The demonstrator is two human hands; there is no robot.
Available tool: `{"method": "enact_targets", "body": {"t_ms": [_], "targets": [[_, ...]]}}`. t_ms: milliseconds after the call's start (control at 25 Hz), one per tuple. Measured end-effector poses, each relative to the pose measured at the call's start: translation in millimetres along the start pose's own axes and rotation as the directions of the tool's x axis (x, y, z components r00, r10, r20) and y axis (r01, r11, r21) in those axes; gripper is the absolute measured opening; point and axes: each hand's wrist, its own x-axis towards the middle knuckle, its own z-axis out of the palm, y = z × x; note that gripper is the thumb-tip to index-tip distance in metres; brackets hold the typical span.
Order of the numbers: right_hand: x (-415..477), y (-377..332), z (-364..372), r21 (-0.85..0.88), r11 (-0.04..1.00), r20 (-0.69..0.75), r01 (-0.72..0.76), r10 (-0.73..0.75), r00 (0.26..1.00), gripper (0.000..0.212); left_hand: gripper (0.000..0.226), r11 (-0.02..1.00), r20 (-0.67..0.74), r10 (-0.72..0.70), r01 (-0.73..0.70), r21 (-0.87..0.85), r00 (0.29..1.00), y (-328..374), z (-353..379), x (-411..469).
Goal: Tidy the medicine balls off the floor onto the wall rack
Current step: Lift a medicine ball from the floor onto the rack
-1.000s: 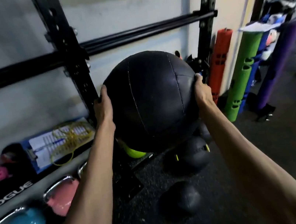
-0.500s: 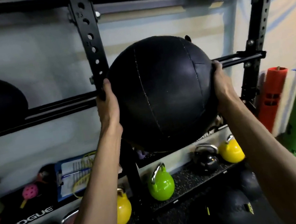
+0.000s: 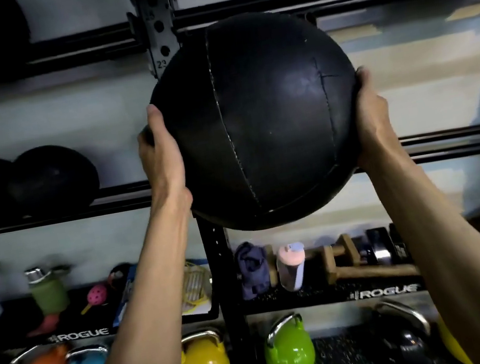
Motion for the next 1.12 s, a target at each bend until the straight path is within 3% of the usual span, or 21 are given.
{"method": "enact_targets", "body": {"t_ms": [160,320,480,680,800,960,1000,1120], "targets": [[51,-6,5,0.034,0.998,0.076,0.055,-0.058,0.995,0.067,0.070,0.998,-0.098,0.061,-0.062,-0.007,0.993,-8,35,15],[88,16,11,0.023,0.998,0.081,0.053,-0.055,0.995,0.077,0.063,0.999,-0.153,0.048,-0.049,-0.002,0.987,-36,58,30],[110,33,20,0.003,0.994,0.118,0.110,-0.110,0.987,0.070,0.050,0.998,-0.249,0.048,-0.054,-0.019,0.967,-38,73,59],[116,60,28,0.156,0.950,0.072,0.271,-0.285,0.956,0.056,0.021,0.970,-0.307,0.237,-0.243,0.020,0.922,-37,85,66],[130,68,27,0.138,0.959,0.045,0.247,-0.255,0.966,0.060,0.030,0.892,-0.164,0.453,-0.443,0.092,0.876,-49,87,67],[154,65,30,0.115,0.983,0.032,0.141,-0.145,0.989,0.064,0.051,0.622,0.224,0.662,-0.691,0.368,0.715,-72,92,74],[157,63,31,0.108,0.985,0.029,0.138,-0.141,0.990,0.061,0.054,0.586,0.249,0.667,-0.701,0.406,0.702,-73,95,78],[151,67,35,0.085,0.963,-0.029,0.256,-0.255,0.967,0.047,0.056,0.612,0.233,0.633,-0.661,0.434,0.738,-70,100,91]]}}
